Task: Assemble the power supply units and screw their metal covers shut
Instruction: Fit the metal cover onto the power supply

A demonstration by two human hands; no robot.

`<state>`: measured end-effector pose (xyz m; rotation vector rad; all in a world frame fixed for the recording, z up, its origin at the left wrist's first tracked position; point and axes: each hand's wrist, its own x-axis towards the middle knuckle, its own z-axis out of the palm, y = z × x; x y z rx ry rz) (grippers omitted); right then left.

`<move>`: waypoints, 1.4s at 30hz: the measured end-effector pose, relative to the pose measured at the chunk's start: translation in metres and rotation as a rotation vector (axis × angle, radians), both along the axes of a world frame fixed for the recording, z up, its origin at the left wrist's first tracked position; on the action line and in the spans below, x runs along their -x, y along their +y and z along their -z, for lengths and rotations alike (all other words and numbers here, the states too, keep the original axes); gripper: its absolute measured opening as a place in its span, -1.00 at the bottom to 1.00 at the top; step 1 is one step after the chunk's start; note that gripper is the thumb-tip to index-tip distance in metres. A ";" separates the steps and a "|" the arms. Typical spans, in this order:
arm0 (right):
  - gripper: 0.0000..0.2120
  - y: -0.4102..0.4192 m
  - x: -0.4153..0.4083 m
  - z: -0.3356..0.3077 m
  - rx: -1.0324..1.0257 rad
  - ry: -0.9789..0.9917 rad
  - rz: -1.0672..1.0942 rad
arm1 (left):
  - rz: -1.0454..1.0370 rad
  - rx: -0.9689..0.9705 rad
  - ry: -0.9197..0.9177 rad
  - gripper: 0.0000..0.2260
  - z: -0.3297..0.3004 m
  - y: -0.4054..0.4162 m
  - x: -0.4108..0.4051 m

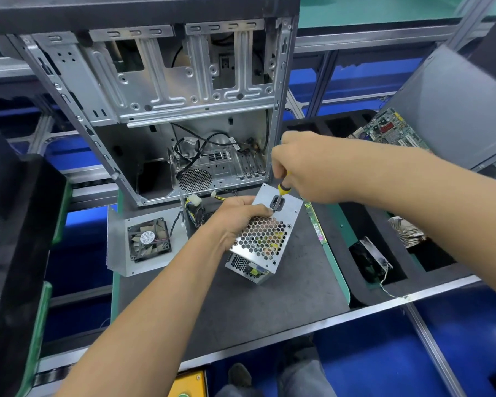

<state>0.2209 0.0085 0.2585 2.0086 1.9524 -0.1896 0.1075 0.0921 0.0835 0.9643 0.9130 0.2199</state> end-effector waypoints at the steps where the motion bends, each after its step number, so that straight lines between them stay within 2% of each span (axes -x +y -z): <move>1: -0.92 0.000 0.001 0.002 -0.028 -0.036 -0.005 | 0.004 0.002 0.006 -0.86 0.001 0.001 0.000; 4: -0.74 -0.005 0.000 0.005 -0.084 -0.133 0.052 | 0.044 0.008 0.029 -0.92 0.001 0.003 0.000; 7: -0.84 -0.011 -0.007 0.002 -0.021 0.110 0.115 | 0.076 0.033 0.019 -0.79 0.002 0.005 -0.001; 9: -0.88 -0.011 -0.010 0.002 0.016 0.172 0.096 | 0.084 0.079 0.005 -0.81 0.002 0.004 -0.002; 11: -0.94 -0.008 -0.010 0.005 -0.011 0.101 0.120 | 0.108 0.128 -0.006 -0.90 0.000 0.005 -0.001; 14: -0.74 -0.006 -0.008 0.006 -0.033 -0.017 0.119 | 0.142 0.147 -0.003 -0.85 0.000 0.008 0.002; 16: -0.77 -0.007 -0.007 0.006 -0.009 0.040 0.085 | 0.137 0.127 -0.001 -0.86 0.000 0.008 0.001; 19: -0.92 -0.007 -0.006 0.005 -0.027 0.108 0.078 | 0.116 0.103 0.003 -0.87 0.000 0.006 0.000; 20: -0.93 -0.006 -0.005 0.006 -0.059 0.083 0.093 | 0.112 0.097 0.003 -0.86 0.000 0.006 0.000; 23: -0.74 -0.007 -0.008 0.007 -0.028 -0.009 0.137 | 0.119 0.101 0.002 -0.84 0.000 0.006 0.000; 27: -0.88 -0.012 -0.013 0.008 -0.032 0.063 0.114 | 0.135 0.118 -0.012 -0.86 -0.002 0.006 -0.001; 30: -0.67 -0.009 -0.011 0.011 -0.064 -0.049 0.101 | 0.146 0.123 -0.016 -0.87 -0.002 0.006 0.000; 34: -0.86 -0.010 -0.013 0.006 -0.011 0.153 0.136 | 0.164 0.136 -0.018 -0.87 -0.003 0.006 0.000; 36: -0.93 -0.009 -0.010 0.005 -0.014 0.148 0.147 | 0.173 0.145 -0.021 -0.87 -0.003 0.006 0.000; 39: -0.78 -0.007 -0.010 0.003 0.021 0.071 0.172 | 0.176 0.138 -0.029 -0.87 -0.003 0.006 0.000; 42: -0.79 -0.010 -0.010 0.000 0.026 0.172 0.176 | 0.173 0.138 -0.036 -0.87 -0.002 0.005 0.000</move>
